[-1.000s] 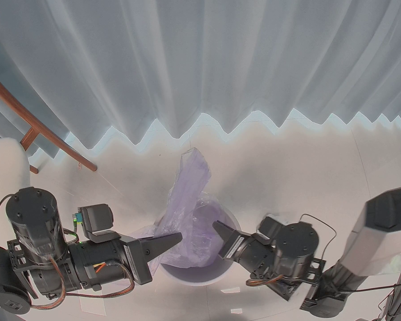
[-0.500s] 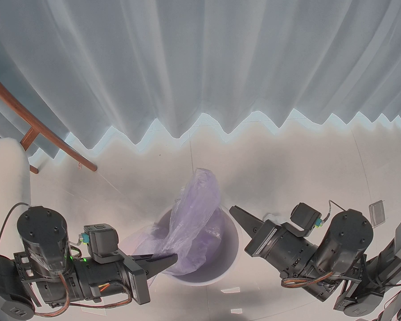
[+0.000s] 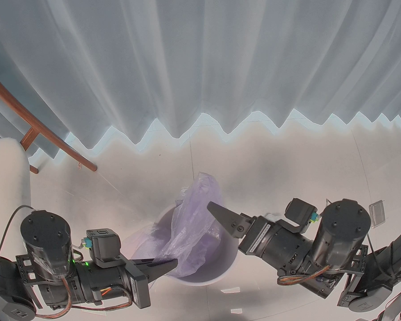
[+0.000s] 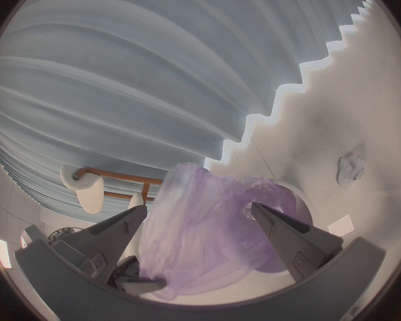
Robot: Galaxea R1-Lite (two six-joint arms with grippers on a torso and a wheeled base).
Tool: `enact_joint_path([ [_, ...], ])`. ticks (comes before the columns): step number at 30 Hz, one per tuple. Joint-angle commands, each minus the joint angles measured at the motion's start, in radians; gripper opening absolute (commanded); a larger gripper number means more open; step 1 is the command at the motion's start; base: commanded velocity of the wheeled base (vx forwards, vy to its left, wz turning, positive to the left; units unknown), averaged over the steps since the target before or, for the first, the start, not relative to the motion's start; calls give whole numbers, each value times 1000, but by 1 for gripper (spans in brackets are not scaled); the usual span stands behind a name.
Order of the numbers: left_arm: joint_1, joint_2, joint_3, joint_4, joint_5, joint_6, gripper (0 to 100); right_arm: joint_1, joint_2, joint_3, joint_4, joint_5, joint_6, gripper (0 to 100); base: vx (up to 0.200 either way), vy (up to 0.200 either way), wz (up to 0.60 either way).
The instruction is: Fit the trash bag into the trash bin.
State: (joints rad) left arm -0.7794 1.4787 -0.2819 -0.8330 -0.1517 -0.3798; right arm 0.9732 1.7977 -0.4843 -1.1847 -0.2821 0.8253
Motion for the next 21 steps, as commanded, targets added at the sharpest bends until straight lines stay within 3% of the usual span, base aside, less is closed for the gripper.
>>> enact_joint_path([
  [1, 0, 11, 13, 0, 0, 29, 0, 1, -20, -128, 108, 0, 17, 100, 0, 0, 0],
  [8, 5, 11, 13, 0, 1, 39, 0, 1, 12, -205, 178, 1, 29, 100, 0, 0, 0],
  [21, 8, 9, 9, -2, 1, 39, 0, 18, 25, -94, 177, 0, 72, 100, 0, 0, 0],
])
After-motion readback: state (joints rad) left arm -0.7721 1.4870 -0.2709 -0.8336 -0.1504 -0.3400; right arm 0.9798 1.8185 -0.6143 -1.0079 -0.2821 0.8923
